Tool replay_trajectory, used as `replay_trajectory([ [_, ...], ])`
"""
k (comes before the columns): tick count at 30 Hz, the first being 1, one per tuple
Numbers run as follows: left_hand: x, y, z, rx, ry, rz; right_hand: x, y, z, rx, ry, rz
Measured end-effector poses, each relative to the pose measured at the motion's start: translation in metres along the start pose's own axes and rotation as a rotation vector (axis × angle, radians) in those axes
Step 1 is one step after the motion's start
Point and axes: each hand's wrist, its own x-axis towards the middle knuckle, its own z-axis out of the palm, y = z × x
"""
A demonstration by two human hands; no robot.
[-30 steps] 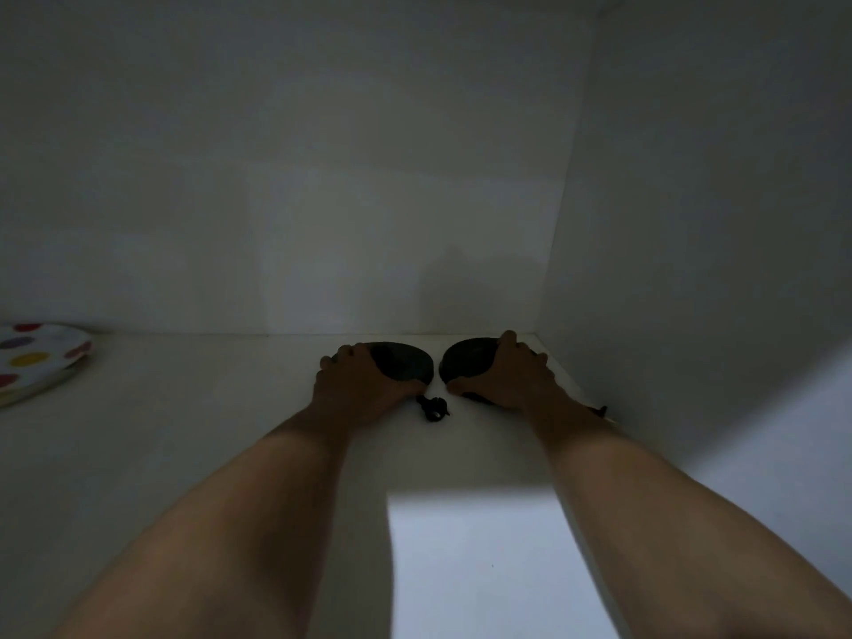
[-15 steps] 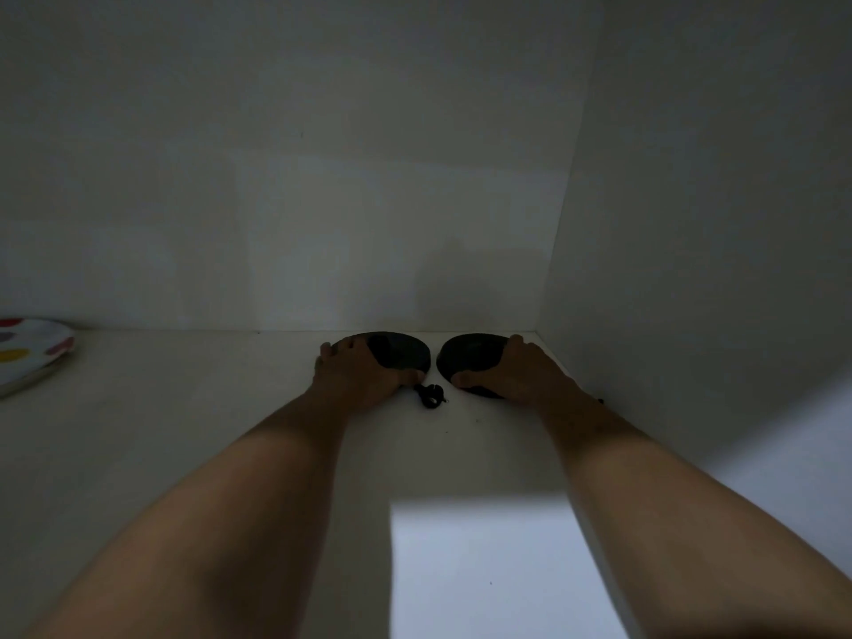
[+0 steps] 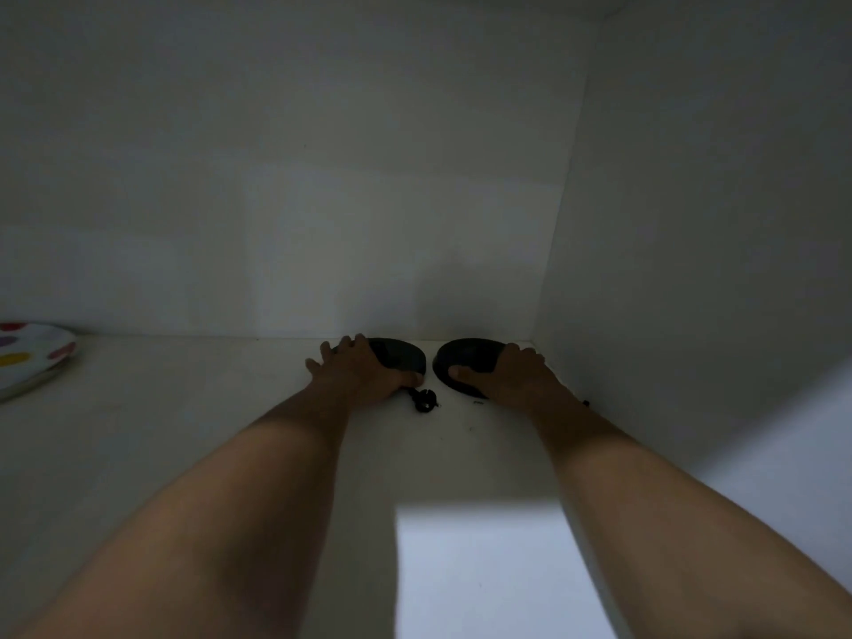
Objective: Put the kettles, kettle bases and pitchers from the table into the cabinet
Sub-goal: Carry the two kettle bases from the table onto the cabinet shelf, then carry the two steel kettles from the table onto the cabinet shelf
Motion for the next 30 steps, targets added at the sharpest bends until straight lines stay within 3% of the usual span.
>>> replay_trajectory([
  [9,-0.076,0.004,-0.045,0.046,0.080,0.159,-0.078,-0.008,-0.065,-0.091,0.038,-0.014],
  [17,-0.226,-0.022,-0.113,0.134,0.160,0.304,-0.220,-0.052,-0.115,-0.186,0.060,-0.111],
  [30,-0.509,-0.141,-0.203,0.127,0.286,0.185,-0.486,-0.140,-0.122,-0.122,0.053,-0.378],
])
